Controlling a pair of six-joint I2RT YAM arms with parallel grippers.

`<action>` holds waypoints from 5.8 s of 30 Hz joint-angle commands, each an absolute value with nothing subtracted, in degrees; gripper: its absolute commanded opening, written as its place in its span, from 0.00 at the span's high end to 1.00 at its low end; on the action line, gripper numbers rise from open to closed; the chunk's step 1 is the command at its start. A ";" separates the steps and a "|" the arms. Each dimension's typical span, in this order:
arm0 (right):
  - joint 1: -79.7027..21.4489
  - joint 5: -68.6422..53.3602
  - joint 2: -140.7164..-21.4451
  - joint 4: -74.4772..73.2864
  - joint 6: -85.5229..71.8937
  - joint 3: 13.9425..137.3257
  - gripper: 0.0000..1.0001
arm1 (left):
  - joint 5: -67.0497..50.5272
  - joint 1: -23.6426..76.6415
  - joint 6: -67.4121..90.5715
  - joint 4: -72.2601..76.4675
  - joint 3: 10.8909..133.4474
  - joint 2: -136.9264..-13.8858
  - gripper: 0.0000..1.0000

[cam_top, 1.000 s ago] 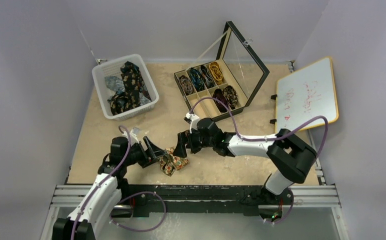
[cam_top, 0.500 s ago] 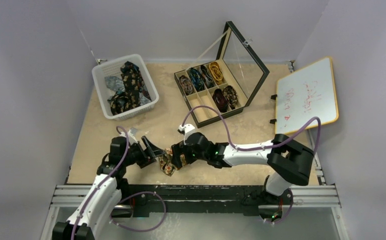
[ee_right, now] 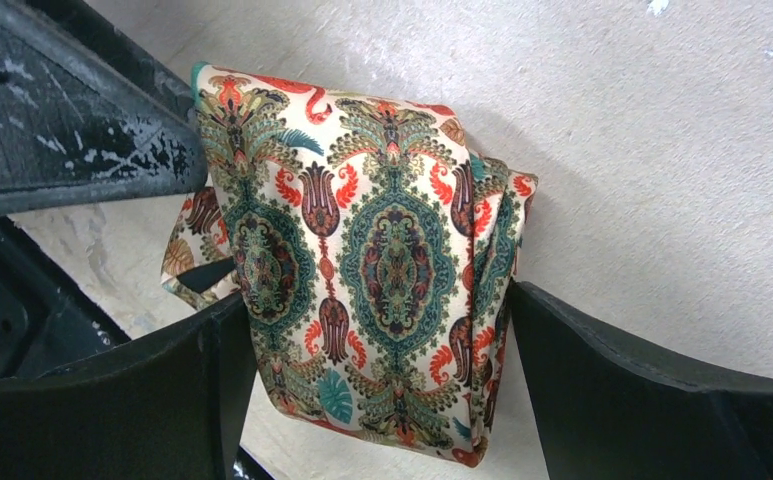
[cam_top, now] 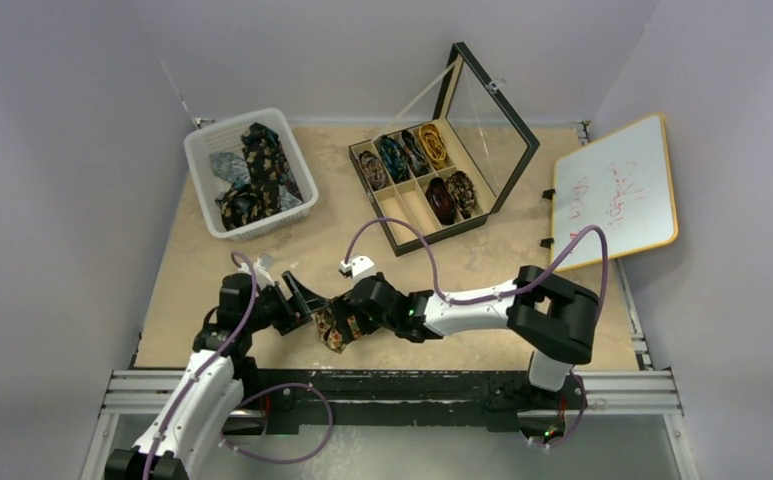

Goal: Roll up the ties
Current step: Roll the tie at the center of the board, then pick up the tie at the center of the board.

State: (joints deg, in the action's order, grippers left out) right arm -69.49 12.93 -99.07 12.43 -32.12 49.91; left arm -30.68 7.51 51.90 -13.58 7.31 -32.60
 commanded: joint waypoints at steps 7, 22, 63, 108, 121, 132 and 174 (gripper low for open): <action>-69.85 15.20 -102.02 8.69 -32.51 54.18 0.40 | -31.50 7.29 52.29 -10.31 6.08 -33.46 0.25; -69.85 12.54 -101.49 1.56 -32.63 60.27 0.59 | -31.02 7.29 52.03 -3.78 5.05 -36.02 0.25; -69.91 19.94 -110.70 -1.52 -48.02 72.85 0.54 | -29.75 7.29 58.70 8.81 1.18 -43.02 0.23; -49.75 -25.56 -96.23 31.72 -43.59 46.38 0.33 | -31.72 7.16 47.75 2.27 12.55 -48.56 0.19; -47.77 -31.76 -104.93 36.57 -43.31 46.24 0.55 | -31.95 6.81 45.19 4.99 12.04 -50.72 0.18; -46.95 -33.00 -108.61 36.83 -42.29 46.09 0.60 | -33.71 5.85 42.38 8.53 12.93 -55.95 0.17; -46.94 -32.18 -111.45 37.60 -43.67 45.14 0.62 | -52.29 5.80 45.76 21.84 7.82 -69.94 0.28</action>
State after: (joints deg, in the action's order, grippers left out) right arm -47.18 -33.04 -110.37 38.09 -43.97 45.71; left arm -47.72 5.80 44.86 20.58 9.47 -69.56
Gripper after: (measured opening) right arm 0.385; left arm 0.753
